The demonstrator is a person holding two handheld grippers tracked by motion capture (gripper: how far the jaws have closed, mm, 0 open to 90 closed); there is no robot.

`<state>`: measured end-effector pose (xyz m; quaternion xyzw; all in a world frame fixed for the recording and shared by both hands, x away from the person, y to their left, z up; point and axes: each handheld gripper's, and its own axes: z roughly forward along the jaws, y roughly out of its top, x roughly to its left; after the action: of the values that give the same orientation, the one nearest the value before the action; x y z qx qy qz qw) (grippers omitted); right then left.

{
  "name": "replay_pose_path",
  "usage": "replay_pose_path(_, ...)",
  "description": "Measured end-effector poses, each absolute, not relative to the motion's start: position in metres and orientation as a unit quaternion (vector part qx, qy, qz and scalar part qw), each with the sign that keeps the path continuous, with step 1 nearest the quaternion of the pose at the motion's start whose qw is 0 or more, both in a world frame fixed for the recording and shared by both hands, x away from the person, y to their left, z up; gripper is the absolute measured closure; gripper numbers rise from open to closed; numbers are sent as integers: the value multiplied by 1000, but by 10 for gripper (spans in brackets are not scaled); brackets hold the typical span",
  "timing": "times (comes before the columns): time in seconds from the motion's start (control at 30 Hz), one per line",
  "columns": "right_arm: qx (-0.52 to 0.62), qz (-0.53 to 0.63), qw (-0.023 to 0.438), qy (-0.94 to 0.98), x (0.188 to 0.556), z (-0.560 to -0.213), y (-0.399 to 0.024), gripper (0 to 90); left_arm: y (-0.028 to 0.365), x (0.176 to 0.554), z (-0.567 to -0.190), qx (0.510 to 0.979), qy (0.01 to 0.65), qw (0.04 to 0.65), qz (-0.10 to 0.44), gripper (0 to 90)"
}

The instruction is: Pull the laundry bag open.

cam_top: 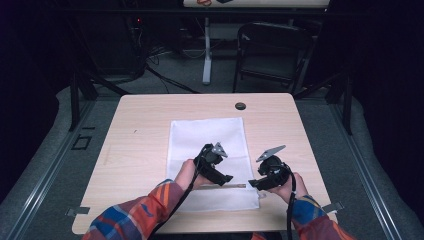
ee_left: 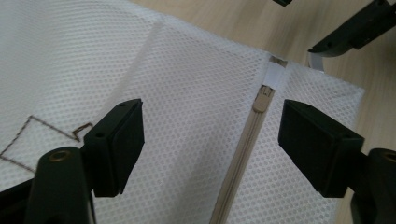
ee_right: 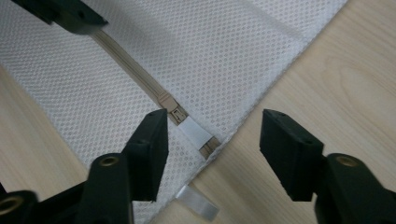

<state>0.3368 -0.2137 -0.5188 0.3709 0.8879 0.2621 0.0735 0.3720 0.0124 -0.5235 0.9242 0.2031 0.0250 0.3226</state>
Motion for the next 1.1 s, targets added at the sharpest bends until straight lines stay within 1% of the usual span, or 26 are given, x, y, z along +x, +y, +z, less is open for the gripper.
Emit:
replay_pose_path(0.1,367,255,71,892,337,-523,-211,573,4,370,-530,928,190,321,15,334)
replay_pose_path(0.13,364,252,72,894,337,-524,-210,619,2,370,-533,929,180,324,9,378)
replay_pose_path(0.17,366,249,69,894,337,-525,-209,645,-1,368,-535,930,179,322,11,402)
replay_pose_path(0.2,365,246,72,895,338,-527,-208,695,-3,367,-536,931,173,320,8,424)
replay_pose_path(0.23,366,247,70,895,337,-528,-207,722,-5,367,-539,932,168,322,3,472)
replay_pose_path(0.27,362,240,68,898,338,-530,-207,751,-7,366,-540,933,165,319,3,495)
replay_pose_path(0.33,363,237,62,899,339,-534,-205,797,-12,364,-543,935,157,317,1,567)
replay_pose_path(0.37,363,235,63,899,340,-536,-204,815,-14,364,-544,936,155,315,0,575)
replay_pose_path(0.43,359,223,71,903,341,-539,-201,843,-17,363,-547,938,149,312,-6,620)
replay_pose_path(0.5,362,224,69,902,343,-543,-198,875,-21,361,-550,941,143,306,-7,631)
replay_pose_path(0.6,360,215,64,906,346,-547,-196,900,-27,360,-555,945,134,298,-8,650)
replay_pose_path(0.67,365,221,60,902,346,-550,-196,900,-30,359,-557,946,132,295,-7,662)
replay_pose_path(0.83,363,223,51,903,347,-553,-197,900,-35,356,-562,949,124,291,-1,743)
replay_pose_path(0.93,369,232,57,898,346,-555,-198,900,-36,356,-563,947,127,294,3,804)
replay_pose_path(1.0,361,227,55,903,346,-554,-199,900,-34,357,-563,946,132,297,-2,813)
replay_pose_path(1.03,372,244,50,894,345,-556,-199,900,-34,358,-562,945,133,298,-4,814)
replay_pose_path(1.1,362,229,55,902,346,-554,-199,900,-33,358,-561,944,133,301,-5,816)
